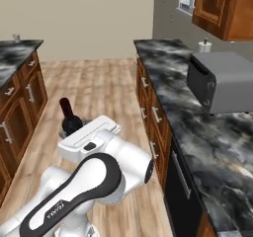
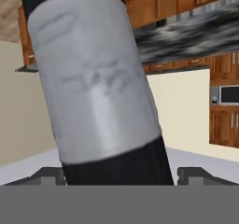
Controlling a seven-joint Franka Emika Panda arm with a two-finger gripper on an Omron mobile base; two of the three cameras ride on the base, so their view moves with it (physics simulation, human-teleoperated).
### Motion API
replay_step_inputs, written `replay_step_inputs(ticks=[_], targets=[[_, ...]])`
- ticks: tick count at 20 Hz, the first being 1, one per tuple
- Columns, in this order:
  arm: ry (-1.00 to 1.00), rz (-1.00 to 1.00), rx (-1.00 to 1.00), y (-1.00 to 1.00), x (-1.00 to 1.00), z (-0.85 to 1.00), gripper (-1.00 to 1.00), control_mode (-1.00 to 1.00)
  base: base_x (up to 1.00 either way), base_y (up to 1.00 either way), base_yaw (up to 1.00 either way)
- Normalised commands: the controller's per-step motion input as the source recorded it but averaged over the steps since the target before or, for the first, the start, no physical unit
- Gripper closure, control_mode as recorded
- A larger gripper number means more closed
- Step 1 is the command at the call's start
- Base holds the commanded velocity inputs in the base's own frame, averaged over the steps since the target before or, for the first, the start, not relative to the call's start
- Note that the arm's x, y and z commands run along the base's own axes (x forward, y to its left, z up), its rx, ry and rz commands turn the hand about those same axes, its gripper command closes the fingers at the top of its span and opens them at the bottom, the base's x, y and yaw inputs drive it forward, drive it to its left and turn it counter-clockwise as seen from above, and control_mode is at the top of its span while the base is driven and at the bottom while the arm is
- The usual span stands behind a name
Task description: There is a wine glass and glass cup on the dining counter. Place the wine bottle next to the wine glass and the juice bottle next to the glass cup.
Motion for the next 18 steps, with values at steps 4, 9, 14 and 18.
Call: replay_step_inputs(ticks=[4, 9, 14, 18], targets=[[0.00, 0.00, 0.00, 0.00, 0.00, 0.00, 1.00, 1.00, 1.00, 0.05, 0.04], [0.00, 0.00, 0.00, 0.00, 0.00, 0.00, 1.00, 1.00, 1.00, 0.16, 0.16], [0.00, 0.00, 0.00, 0.00, 0.00, 0.00, 1.00, 1.00, 1.00, 0.06, 0.30], [0.00, 0.00, 0.00, 0.00, 0.00, 0.00, 1.00, 1.00, 1.00, 0.00, 0.30]])
